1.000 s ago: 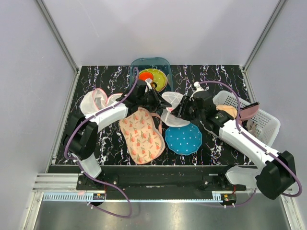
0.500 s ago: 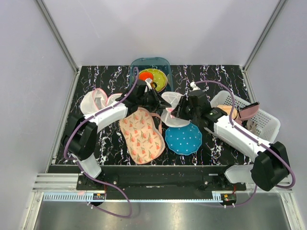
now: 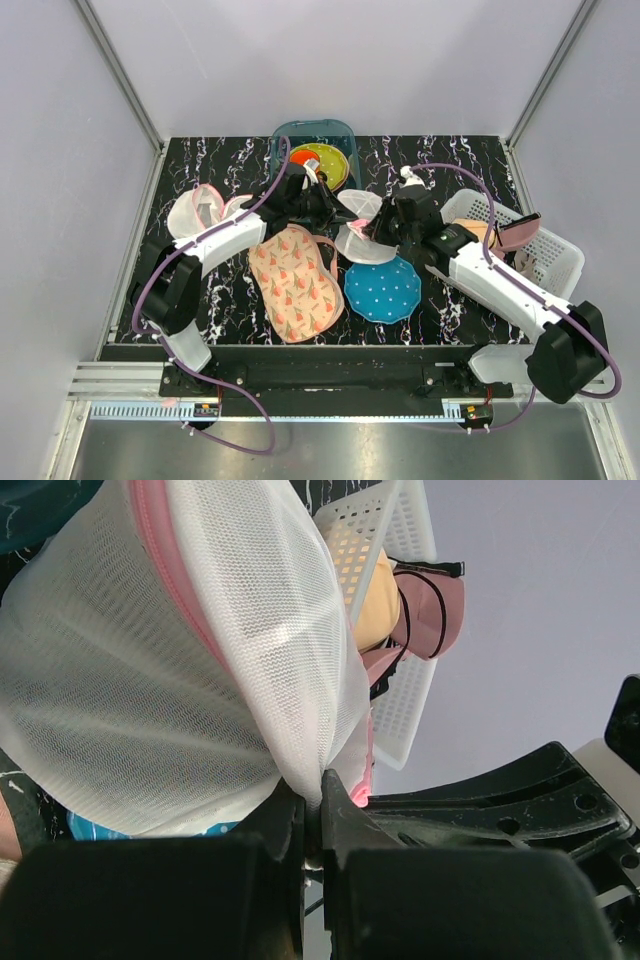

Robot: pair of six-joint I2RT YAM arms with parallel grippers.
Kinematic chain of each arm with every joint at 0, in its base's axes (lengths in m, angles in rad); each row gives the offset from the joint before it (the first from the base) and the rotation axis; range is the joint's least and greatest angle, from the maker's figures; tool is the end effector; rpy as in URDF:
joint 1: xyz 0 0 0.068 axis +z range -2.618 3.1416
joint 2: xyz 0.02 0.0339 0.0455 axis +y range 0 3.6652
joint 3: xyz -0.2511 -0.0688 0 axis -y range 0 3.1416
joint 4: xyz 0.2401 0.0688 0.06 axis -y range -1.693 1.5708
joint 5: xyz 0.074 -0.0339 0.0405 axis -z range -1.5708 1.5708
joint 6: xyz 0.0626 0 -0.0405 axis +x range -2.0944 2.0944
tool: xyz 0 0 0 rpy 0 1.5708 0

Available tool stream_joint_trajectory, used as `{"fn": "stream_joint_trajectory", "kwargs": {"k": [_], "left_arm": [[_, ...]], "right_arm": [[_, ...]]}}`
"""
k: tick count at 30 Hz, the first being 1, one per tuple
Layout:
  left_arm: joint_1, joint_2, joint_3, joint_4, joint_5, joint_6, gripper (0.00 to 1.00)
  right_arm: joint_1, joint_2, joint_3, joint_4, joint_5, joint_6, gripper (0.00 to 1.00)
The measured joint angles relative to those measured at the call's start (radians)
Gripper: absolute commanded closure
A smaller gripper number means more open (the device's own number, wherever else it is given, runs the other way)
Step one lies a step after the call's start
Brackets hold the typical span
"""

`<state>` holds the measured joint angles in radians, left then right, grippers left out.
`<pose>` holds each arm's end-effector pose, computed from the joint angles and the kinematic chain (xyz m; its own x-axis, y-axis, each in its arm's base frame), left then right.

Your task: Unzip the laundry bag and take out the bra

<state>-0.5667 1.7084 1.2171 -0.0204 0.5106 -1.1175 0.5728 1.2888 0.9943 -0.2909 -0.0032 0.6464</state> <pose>0.3266 -0.2441 0.2389 -0.9252 -0.3410 -0.1667 -0.0088 0.4585 -0.8887 0.2614 0.1688 0.2669 -0.6985 0.2663 -0.6643 -0.1548 0.8501 0.5034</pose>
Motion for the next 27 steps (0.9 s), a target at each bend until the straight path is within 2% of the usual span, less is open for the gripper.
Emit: {"fn": "stream_joint_trajectory", "kwargs": {"k": [1, 3, 5, 14, 21, 27], "left_arm": [[0.0, 0.0, 0.001, 0.0, 0.0, 0.003, 1.0], [0.0, 0.0, 0.001, -0.001, 0.001, 0.01, 1.0], [0.0, 0.0, 0.001, -0.008, 0.002, 0.019, 1.0], [0.002, -0.008, 0.001, -0.052, 0.001, 0.063, 1.0], [0.002, -0.008, 0.001, -0.056, 0.001, 0.072, 1.0], [0.002, -0.013, 0.001, -0.056, 0.001, 0.073, 1.0]], "right_arm": [[0.001, -0.006, -0.001, -0.003, 0.007, -0.001, 1.0], [0.002, -0.018, -0.001, -0.013, 0.019, -0.008, 0.75], [0.001, -0.028, -0.001, -0.026, 0.045, -0.021, 0.66], [-0.007, -0.043, 0.038, -0.1, 0.065, -0.074, 0.68], [0.032, -0.026, 0.096, -0.084, 0.05, -0.093, 0.58], [0.047, 0.039, 0.098, -0.081, 0.028, -0.098, 0.58]]}}
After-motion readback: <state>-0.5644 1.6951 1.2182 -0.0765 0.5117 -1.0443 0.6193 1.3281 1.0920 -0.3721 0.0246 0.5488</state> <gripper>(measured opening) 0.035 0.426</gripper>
